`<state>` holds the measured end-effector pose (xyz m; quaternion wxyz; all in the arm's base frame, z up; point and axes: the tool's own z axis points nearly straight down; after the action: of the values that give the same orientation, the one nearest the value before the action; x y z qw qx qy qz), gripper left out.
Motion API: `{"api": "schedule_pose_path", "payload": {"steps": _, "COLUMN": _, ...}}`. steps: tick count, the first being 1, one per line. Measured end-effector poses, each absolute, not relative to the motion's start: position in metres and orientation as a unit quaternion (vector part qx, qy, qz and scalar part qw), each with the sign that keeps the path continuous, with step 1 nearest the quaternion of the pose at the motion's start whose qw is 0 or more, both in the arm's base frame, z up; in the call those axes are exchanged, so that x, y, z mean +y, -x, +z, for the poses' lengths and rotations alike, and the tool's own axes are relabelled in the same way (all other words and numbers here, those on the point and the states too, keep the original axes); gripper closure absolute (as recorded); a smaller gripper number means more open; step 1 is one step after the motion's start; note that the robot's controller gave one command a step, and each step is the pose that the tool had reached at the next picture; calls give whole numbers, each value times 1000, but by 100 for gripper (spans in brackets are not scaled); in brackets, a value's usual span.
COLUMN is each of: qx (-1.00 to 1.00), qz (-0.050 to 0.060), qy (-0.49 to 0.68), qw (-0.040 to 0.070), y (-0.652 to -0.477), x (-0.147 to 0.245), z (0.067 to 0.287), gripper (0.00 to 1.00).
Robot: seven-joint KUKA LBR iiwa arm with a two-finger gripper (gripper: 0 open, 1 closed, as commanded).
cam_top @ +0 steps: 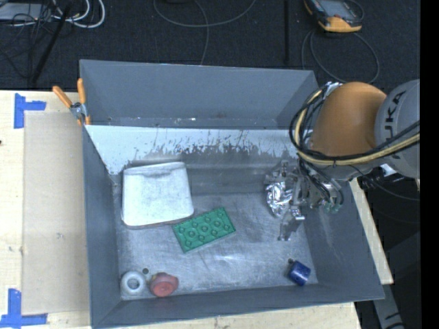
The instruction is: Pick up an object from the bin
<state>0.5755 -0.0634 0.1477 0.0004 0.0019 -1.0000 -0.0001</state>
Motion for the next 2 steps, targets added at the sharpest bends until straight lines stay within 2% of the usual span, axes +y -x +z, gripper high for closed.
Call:
{"api": "schedule_pose_path", "payload": {"steps": 1, "qx": -998, "qz": -1, "qy": -57, "qw": 0, "y": -576, "x": 22, "z": 74, "gripper": 0}}
{"api": "schedule_pose_path", "payload": {"steps": 2, "qx": -946, "qz": 2, "qy": -323, "qw": -3, "y": -624, "x": 37, "z": 73, "gripper": 0}}
